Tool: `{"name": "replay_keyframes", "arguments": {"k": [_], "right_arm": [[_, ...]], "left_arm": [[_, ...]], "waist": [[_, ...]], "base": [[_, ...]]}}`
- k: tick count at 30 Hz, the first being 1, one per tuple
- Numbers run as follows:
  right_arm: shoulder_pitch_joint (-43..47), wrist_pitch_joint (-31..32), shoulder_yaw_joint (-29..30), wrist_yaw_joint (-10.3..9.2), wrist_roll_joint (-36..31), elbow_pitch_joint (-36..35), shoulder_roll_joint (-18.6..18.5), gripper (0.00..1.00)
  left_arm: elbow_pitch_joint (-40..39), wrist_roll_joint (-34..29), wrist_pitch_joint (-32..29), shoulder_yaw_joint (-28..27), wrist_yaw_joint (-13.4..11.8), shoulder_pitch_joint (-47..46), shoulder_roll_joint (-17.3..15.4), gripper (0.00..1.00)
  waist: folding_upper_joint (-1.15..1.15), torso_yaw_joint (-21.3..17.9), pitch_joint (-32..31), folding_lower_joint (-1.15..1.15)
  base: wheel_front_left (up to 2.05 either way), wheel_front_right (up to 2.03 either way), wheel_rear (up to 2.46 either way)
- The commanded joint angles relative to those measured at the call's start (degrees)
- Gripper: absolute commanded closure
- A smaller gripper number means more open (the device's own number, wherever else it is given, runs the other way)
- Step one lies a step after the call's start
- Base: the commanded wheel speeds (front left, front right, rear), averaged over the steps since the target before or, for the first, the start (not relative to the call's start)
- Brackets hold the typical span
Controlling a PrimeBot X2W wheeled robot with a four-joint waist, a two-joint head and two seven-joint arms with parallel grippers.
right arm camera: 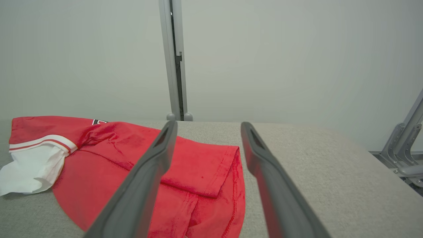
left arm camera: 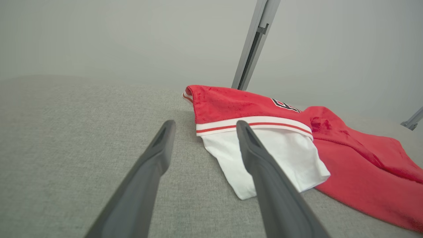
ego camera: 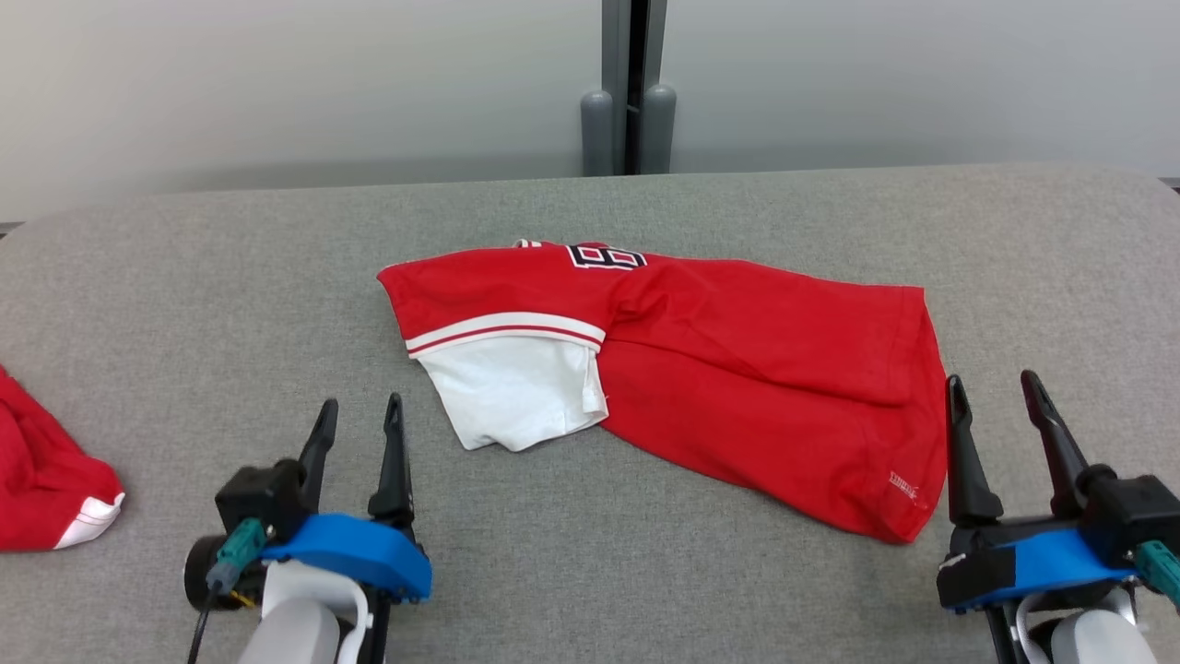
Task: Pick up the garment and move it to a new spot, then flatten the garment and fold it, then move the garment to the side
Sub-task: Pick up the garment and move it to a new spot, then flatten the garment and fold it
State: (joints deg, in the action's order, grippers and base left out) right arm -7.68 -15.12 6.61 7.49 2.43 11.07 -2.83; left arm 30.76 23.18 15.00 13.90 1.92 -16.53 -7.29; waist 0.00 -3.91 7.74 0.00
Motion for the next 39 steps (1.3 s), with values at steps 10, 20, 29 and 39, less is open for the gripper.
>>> {"name": "replay_keyframes", "arguments": {"k": [10,20,29,39], "right_arm": [[5.35,-0.06,-0.99,0.01,1.75,1.64,-0.1,0.0],[3.42,-0.06,-2.89,0.01,1.54,2.74,-0.1,0.0],[3.14,-0.06,-2.98,0.01,1.27,2.69,-0.1,0.0],[2.44,-0.06,-3.3,0.01,1.03,2.44,-0.11,0.0]], "left_arm": [[-6.78,-3.25,0.26,-3.3,-0.61,10.87,2.83,0.0],[-9.23,-5.21,0.27,-4.73,-0.09,13.61,3.68,0.0],[-8.18,-5.7,0.27,-5.25,0.19,13.27,4.06,0.0],[-5.07,-7.6,-0.08,-3.38,1.01,9.54,4.25,0.0]], "waist": [[0.0,0.41,-3.37,0.0],[0.0,0.59,-3.18,0.0],[0.0,0.95,-2.94,0.0],[0.0,0.64,-1.46,0.0]], "base": [[0.0,0.0,0.0],[0.0,0.0,0.0],[0.0,0.0,0.0],[0.0,0.0,0.0]]}}
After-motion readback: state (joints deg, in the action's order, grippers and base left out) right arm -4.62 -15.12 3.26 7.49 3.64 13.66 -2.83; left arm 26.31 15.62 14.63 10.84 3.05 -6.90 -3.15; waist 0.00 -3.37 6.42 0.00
